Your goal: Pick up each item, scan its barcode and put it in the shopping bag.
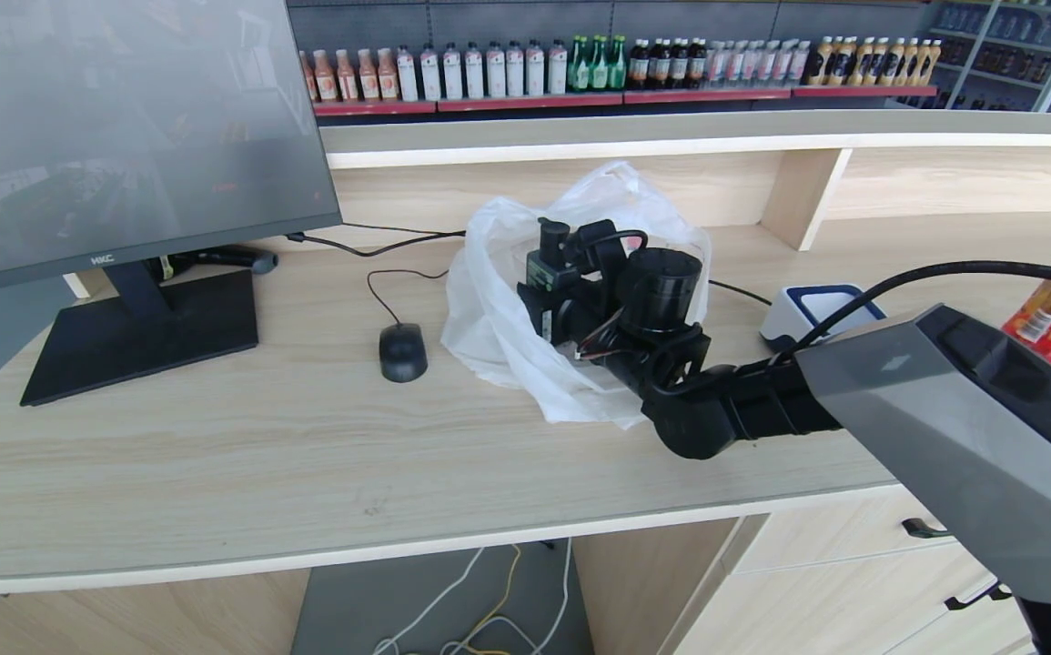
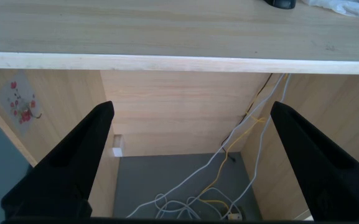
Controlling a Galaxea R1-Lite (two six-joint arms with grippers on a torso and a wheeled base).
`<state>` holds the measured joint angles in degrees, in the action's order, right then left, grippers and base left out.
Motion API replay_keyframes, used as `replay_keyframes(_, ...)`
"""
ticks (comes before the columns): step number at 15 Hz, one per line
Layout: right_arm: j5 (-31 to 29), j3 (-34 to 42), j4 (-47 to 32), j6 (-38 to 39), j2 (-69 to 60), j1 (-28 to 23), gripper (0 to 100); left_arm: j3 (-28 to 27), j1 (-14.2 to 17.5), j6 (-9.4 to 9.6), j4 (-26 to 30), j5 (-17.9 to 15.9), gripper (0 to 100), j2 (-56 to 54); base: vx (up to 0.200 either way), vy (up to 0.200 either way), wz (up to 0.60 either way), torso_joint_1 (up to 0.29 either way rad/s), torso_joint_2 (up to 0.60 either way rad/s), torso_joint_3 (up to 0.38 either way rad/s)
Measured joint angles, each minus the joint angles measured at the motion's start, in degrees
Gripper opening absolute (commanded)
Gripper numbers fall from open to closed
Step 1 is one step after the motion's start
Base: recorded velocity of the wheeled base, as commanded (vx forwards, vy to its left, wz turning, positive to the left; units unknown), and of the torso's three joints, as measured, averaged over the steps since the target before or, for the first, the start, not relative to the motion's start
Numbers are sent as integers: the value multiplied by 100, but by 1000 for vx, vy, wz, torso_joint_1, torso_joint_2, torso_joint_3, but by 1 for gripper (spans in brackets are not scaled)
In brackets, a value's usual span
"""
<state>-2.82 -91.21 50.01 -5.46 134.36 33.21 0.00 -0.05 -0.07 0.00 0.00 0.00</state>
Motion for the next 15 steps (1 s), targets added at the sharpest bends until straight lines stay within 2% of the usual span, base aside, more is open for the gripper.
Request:
replay_keyframes(9, 20, 461, 279, 21, -308, -9, 100, 0, 0, 0, 0, 0, 100, 0, 0, 0, 0, 0, 0, 0)
replay_keyframes(15, 20, 1833, 421, 104, -1504, -5, 100, 0, -5, 0, 0, 0, 100, 0, 0, 0, 0, 0, 0, 0)
